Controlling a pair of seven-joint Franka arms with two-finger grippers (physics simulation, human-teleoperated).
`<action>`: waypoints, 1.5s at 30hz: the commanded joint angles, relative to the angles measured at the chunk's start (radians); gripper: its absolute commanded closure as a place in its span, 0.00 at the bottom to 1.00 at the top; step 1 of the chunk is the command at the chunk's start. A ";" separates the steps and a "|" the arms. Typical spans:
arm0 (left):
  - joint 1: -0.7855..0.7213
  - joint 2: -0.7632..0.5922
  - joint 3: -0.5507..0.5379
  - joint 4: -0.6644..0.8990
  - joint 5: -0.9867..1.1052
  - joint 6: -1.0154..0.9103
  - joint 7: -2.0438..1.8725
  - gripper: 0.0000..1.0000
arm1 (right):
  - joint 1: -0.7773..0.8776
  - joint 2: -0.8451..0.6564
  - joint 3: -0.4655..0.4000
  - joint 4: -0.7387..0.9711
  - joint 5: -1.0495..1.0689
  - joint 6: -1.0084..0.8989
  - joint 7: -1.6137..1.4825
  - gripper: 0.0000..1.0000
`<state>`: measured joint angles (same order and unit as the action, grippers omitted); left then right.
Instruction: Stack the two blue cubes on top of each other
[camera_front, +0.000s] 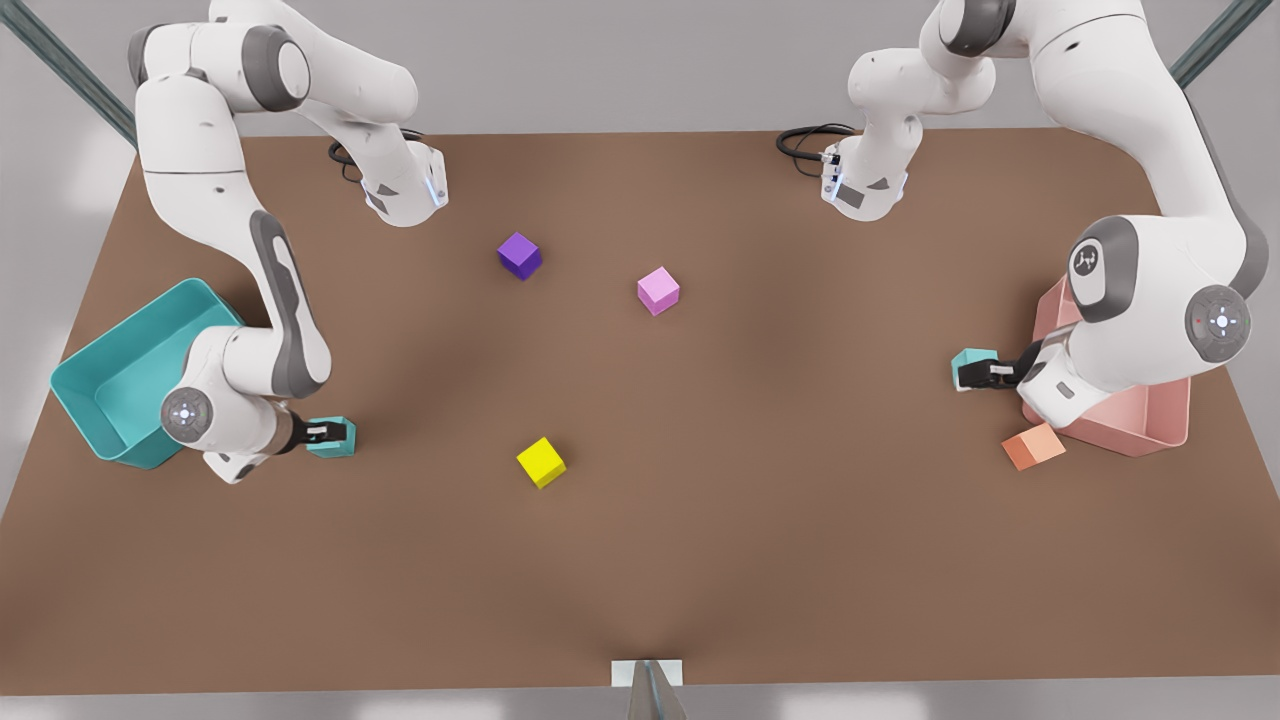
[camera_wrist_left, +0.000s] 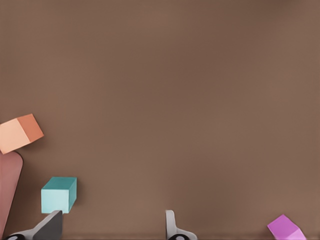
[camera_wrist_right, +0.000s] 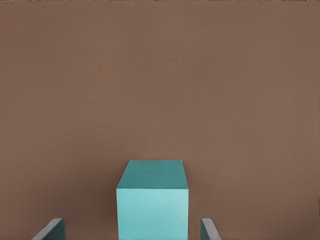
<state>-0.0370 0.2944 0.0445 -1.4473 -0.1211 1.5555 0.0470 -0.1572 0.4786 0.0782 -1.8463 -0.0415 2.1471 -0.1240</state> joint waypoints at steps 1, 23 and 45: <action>0.000 0.000 0.000 0.001 0.001 -0.021 -0.001 0.00 | -0.004 0.003 0.000 -0.002 0.002 0.037 -0.039 0.00; 0.000 0.009 0.000 -0.002 0.001 -0.023 -0.003 0.00 | -0.007 0.089 -0.005 -0.017 -0.009 0.048 -0.023 0.00; 0.000 0.017 0.000 -0.001 0.001 -0.044 -0.004 0.00 | 0.015 0.127 -0.009 0.032 -0.012 0.025 -0.016 0.54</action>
<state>-0.0368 0.3118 0.0445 -1.4485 -0.1202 1.5130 0.0438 -0.1438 0.6070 0.0679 -1.8216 -0.0362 2.2124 -0.1608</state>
